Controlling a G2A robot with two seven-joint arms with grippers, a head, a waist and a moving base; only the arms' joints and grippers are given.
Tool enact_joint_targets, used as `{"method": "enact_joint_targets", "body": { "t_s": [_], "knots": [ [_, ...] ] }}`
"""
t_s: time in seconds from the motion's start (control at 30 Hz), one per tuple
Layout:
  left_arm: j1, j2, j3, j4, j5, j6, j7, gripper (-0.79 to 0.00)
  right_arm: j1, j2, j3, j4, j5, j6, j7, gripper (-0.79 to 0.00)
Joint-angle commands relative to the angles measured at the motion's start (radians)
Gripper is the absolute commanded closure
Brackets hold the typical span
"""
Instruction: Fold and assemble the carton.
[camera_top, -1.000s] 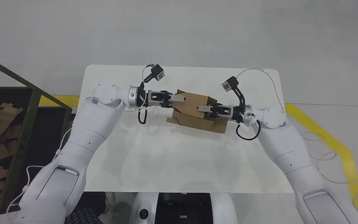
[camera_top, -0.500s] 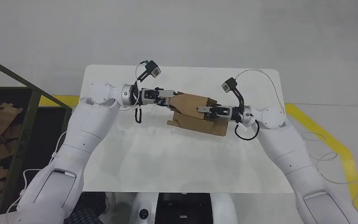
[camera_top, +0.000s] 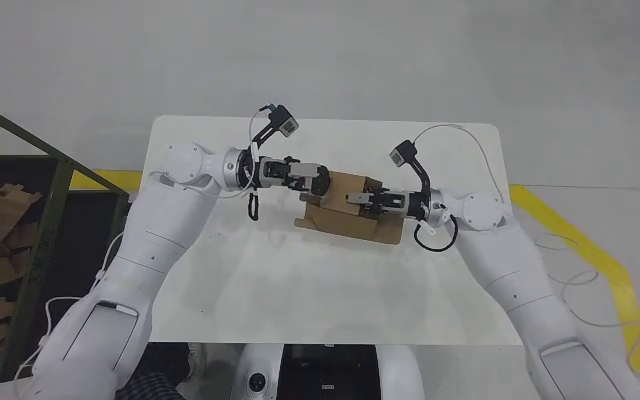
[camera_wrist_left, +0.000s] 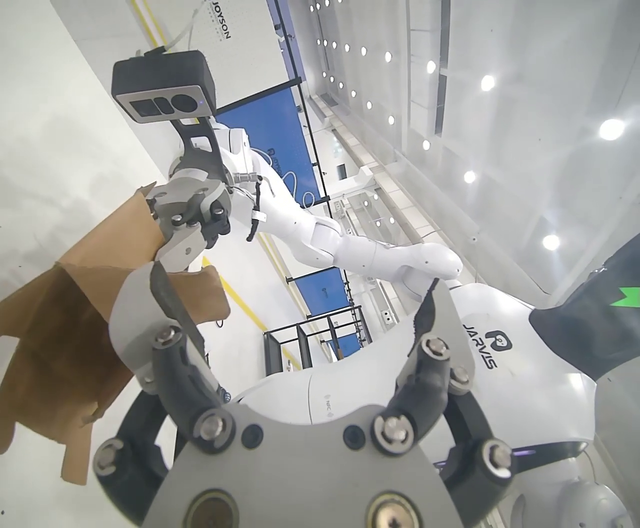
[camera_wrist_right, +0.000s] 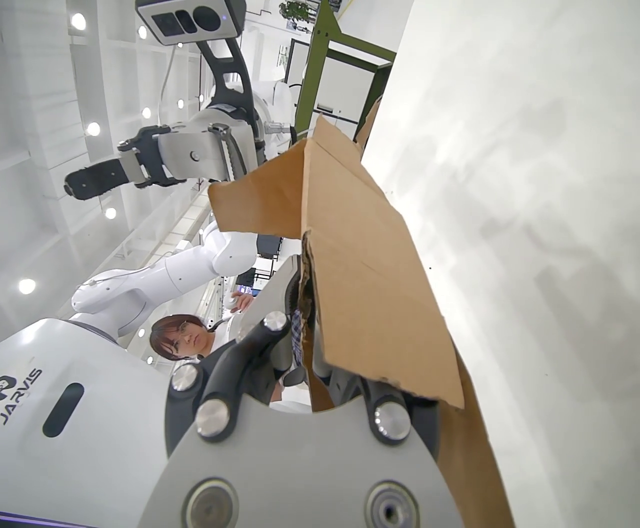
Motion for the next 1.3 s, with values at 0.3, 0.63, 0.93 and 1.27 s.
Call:
{"method": "enact_joint_targets", "body": {
  "t_s": [0.3,0.63,0.93,1.27],
  "knots": [
    [-0.021,-0.012,0.039,0.014,0.027,0.003,0.020,-0.785,-0.008,-0.002,-0.003,-0.022,0.007,-0.001,0.018,0.000],
    [-0.008,-0.004,0.001,0.037,0.018,-0.002,0.022,-0.785,-0.020,0.003,0.022,-0.017,0.044,0.000,0.030,0.000],
    [0.033,0.015,-0.063,0.038,0.005,0.007,0.016,-0.785,-0.036,0.007,0.044,-0.043,0.077,-0.001,0.047,0.000],
    [0.032,0.017,-0.068,0.050,0.013,0.012,0.032,-0.785,-0.051,0.004,0.026,-0.074,0.068,0.013,0.065,0.000]
  ]
}}
